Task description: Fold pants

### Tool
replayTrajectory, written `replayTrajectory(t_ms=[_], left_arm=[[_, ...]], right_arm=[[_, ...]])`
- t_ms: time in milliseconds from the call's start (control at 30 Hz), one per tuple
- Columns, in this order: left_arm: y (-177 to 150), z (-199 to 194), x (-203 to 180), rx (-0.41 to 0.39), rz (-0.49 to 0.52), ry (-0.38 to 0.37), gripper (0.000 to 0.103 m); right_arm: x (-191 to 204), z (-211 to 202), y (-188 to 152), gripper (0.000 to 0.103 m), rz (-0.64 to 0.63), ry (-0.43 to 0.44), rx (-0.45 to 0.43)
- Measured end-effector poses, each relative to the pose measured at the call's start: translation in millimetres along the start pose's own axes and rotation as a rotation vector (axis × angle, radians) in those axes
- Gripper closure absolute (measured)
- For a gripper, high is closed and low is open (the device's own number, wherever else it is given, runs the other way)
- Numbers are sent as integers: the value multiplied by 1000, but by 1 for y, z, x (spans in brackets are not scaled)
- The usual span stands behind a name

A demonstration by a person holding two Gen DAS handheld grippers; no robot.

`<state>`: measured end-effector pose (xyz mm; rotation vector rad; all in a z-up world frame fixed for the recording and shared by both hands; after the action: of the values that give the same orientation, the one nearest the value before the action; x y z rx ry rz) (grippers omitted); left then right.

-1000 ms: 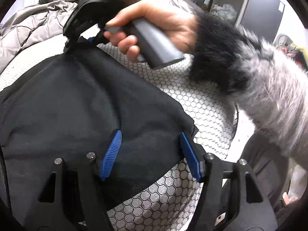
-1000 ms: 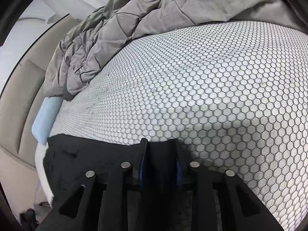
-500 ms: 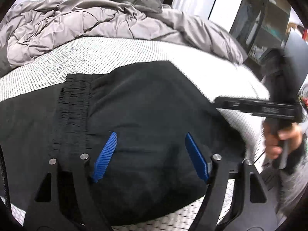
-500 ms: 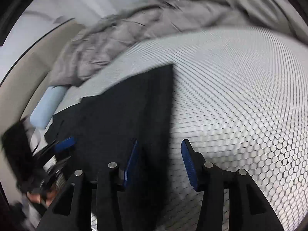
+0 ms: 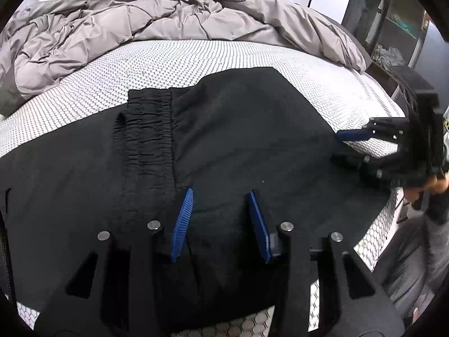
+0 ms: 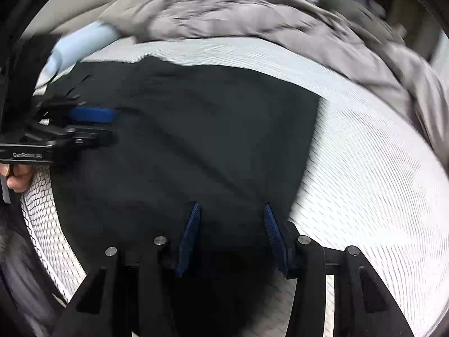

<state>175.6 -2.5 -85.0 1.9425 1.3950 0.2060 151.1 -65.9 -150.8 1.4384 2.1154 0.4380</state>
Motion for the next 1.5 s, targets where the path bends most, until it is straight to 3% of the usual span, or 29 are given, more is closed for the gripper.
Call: replayTrajectory(t_ms=[133, 233, 300, 367, 500, 567, 633, 700, 767, 833, 933, 1000, 1100, 1167, 1233, 1300, 1367, 1433, 1500], left_arm=[[14, -19, -14, -52, 12, -25, 63], [38, -3, -15, -30, 48, 14, 63], [46, 21, -5, 25, 19, 11, 63], [48, 39, 7, 59, -6, 1, 64], [48, 38, 21, 58, -45, -20, 71], [45, 36, 25, 58, -41, -22, 72], [43, 31, 26, 59, -41, -10, 72], [47, 18, 21, 40, -34, 17, 72], [58, 2, 14, -21, -7, 22, 71], [70, -2, 12, -45, -8, 26, 71], [80, 32, 14, 35, 14, 40, 71], [77, 58, 24, 119, 20, 63, 72], [75, 65, 43, 89, -40, 3, 83], [74, 62, 51, 76, -55, -27, 87], [72, 54, 52, 62, -48, -34, 87], [70, 47, 52, 54, -35, -26, 87], [69, 34, 50, 37, -43, -20, 87], [76, 12, 45, -30, -39, 4, 86], [88, 8, 42, -65, -38, 24, 86]], right_arm=[[-18, -23, 4, 55, 117, 52, -69], [0, -22, 32, 55, 118, 89, -110], [14, -6, 50, 55, 90, 87, -97], [24, 22, 58, 55, 63, 109, -31], [32, 38, 53, 55, -58, 7, 4], [9, 34, 46, 54, -48, -111, 13], [-16, 35, 45, 53, 19, -146, 26], [-30, 26, 45, 53, 117, -77, 15], [-30, 11, 54, 53, 128, -86, -44], [-22, 1, 67, 53, 126, -35, -104], [6, 10, 93, 53, 136, 89, -113], [25, 26, 96, 53, 102, 99, -76], [35, 53, 93, 54, -18, 13, 1], [27, 57, 90, 54, -68, -70, -2], [3, 55, 85, 54, -47, -163, 8], [-19, 55, 80, 53, 20, -204, 24], [-26, 43, 78, 53, 52, -184, 1], [-24, 27, 83, 53, 72, -162, -47], [-18, 15, 89, 53, 105, -76, -104]])
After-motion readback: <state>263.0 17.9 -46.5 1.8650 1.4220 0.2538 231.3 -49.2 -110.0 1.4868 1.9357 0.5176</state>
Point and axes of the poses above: each gripper's, at about its wrist camera, not at the fingertips, and z roughly the way its jaws point, x to its left, y to its top, the point moved 6 cm from there along z, roughly the way its jaws point, and after that the axes turned 8 degrees about -y, right-handed, at the moved point
